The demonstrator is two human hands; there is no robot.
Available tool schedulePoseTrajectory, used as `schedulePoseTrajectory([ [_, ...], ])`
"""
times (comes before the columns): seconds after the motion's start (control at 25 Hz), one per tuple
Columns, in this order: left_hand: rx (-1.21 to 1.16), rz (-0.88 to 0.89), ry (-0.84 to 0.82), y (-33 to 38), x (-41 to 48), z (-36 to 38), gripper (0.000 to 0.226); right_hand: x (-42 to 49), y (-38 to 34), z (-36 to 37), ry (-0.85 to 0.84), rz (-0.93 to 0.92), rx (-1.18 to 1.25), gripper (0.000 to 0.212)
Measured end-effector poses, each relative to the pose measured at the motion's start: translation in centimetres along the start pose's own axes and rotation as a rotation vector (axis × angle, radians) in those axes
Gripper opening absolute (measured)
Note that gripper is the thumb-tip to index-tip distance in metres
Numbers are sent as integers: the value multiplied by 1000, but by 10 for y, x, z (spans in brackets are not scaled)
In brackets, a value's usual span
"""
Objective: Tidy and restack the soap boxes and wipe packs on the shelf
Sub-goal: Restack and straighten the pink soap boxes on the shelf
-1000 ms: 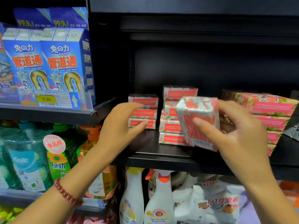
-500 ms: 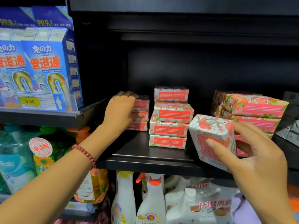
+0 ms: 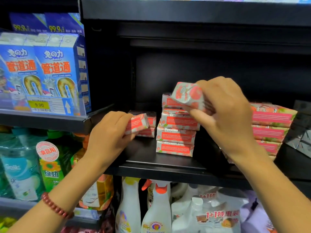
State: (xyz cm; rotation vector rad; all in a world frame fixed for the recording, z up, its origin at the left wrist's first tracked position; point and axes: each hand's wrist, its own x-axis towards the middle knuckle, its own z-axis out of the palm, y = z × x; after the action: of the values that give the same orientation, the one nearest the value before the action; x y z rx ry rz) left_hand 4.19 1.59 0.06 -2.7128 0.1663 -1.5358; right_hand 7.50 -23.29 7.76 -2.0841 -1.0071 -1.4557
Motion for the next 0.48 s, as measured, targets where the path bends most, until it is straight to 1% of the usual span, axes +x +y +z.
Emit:
schedulePoseTrajectory([
  [0.12,-5,-9,30,1,-16,-4,47,7,-3,29,-100,-124,-175,33],
  [0.24,-36,-8,54,2,-30,-9,45,6,-3,47,-148,-182,-216,43],
  [0.32,-49,-3,66,2,-36,-12,46,3,-3,54,-141,-187,-200,46],
  [0.48,-69,21,47,4,-39,-21,45,4,-1,61,-140,-157,-238,39],
])
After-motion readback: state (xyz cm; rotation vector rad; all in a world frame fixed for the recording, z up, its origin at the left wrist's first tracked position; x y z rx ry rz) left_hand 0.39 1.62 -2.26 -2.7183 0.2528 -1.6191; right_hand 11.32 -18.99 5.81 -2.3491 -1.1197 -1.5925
